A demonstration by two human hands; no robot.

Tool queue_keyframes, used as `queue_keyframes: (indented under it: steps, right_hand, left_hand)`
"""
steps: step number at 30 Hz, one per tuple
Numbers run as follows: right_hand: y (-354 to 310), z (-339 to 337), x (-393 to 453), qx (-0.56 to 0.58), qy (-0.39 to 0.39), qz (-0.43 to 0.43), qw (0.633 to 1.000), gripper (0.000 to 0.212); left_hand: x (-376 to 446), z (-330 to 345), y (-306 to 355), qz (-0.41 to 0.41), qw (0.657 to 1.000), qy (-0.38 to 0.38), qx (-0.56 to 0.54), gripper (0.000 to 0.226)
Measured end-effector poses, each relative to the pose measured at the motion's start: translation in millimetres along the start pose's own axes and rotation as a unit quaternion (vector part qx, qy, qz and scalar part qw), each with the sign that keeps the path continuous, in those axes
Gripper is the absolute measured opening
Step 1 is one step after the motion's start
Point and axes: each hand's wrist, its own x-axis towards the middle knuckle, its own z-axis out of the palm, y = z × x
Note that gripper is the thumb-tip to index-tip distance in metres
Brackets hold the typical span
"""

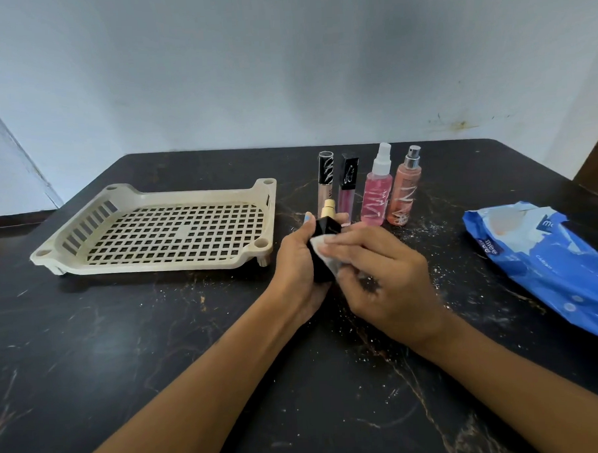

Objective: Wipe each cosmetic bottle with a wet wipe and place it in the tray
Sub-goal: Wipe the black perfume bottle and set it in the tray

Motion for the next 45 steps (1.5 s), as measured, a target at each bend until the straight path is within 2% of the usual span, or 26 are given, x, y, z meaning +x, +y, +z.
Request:
queue_keyframes:
  steps: [3, 6, 12, 22, 27, 32, 35, 40, 45]
  right_hand:
    - [6, 0, 1, -0.029, 0.029, 0.058, 0.997, 0.031]
    - [10, -1, 2, -0.035, 0.037, 0.107, 0.993, 0.038]
    - [12, -1, 2, -0.044, 0.037, 0.132, 0.99, 0.037]
    - [6, -2, 1, -0.035, 0.038, 0.058, 0.997, 0.024]
    - [0, 2, -2, -0.012, -0.018, -0.036, 0.999, 0.02]
    - [-3, -1, -2, -0.001, -0.05, -0.072, 0.996, 0.015]
    - [-1, 2, -1, 0.0, -0.034, -0.047, 0.998, 0.016]
    - [6, 1, 2, -0.016, 0.018, 0.079, 0.997, 0.027]
    - [2, 1, 2, 0.007, 0.016, 0.08, 0.997, 0.022]
  left_hand:
    - [0, 3, -4, 0.043, 0.998, 0.009, 0.054, 0.036]
    - [-1, 6, -8, 0.053, 0.994, -0.009, 0.099, 0.038]
    - [-2, 7, -7, 0.057, 0.99, -0.028, 0.124, 0.039]
    - [3, 2, -6, 0.02, 0.999, 0.007, 0.038, 0.037]
    - [7, -2, -1, -0.037, 0.998, 0.011, -0.041, 0.046]
    - [8, -2, -1, -0.059, 0.996, 0.02, -0.066, 0.046]
    - [9, -5, 0, -0.056, 0.996, 0.014, -0.072, 0.046]
    - [3, 0, -3, 0.008, 1.0, 0.008, 0.015, 0.039]
    - [0, 1, -2, 0.02, 0.998, -0.009, 0.06, 0.039]
